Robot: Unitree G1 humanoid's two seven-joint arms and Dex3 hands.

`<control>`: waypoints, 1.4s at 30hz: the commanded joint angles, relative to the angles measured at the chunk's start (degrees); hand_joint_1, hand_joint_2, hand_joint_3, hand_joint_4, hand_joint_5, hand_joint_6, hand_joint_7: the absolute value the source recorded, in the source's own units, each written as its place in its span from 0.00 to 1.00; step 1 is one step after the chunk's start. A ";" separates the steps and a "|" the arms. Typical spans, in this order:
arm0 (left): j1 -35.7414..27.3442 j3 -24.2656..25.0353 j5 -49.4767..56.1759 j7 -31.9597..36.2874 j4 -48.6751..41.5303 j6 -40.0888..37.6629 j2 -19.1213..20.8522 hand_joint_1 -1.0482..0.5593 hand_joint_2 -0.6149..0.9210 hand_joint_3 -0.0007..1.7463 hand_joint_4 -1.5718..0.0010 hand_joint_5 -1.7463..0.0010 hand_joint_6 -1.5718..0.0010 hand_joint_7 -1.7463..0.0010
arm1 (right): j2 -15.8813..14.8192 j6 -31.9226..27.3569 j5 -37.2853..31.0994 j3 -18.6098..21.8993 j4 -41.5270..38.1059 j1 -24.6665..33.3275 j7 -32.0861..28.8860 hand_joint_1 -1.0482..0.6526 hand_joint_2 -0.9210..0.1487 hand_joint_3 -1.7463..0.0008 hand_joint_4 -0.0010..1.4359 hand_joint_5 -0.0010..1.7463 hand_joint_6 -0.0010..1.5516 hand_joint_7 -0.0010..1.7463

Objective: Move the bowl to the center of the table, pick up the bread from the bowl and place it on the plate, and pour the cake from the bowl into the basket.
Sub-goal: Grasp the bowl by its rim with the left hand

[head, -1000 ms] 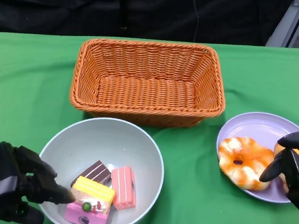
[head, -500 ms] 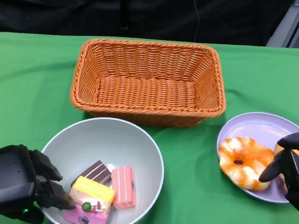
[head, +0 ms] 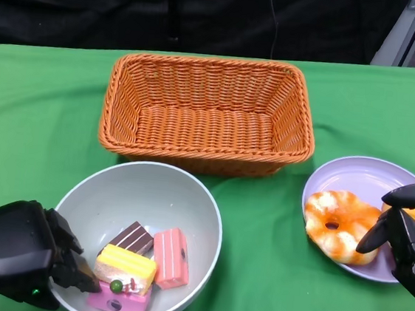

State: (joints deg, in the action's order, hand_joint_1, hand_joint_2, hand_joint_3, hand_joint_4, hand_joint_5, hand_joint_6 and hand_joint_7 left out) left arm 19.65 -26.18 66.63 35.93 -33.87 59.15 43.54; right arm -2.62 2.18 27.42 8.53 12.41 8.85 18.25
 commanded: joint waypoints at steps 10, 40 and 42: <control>1.59 -2.91 -1.90 1.52 -2.15 -0.36 0.74 0.39 0.95 0.00 0.29 1.00 0.31 0.99 | 0.08 1.04 -0.18 0.76 -0.40 0.10 0.32 0.52 0.19 0.56 0.47 0.89 0.42 0.71; 1.53 -3.79 -13.00 -20.47 3.50 -6.19 -0.05 0.32 0.97 0.00 0.54 1.00 0.52 1.00 | 0.56 2.44 -1.16 0.75 -1.40 -0.13 0.38 0.52 0.14 0.60 0.47 0.89 0.42 0.70; 0.79 -3.30 -13.76 -22.03 4.70 -6.91 0.25 0.32 0.97 0.00 0.55 1.00 0.54 1.00 | 0.60 2.88 -1.20 0.83 -1.70 -0.21 0.48 0.52 0.14 0.60 0.47 0.89 0.42 0.70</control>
State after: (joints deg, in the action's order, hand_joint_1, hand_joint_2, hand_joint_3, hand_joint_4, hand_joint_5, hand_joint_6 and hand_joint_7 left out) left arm 21.49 -30.05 53.56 15.48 -29.91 52.94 42.72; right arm -2.11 4.16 25.90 8.60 11.13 8.98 18.67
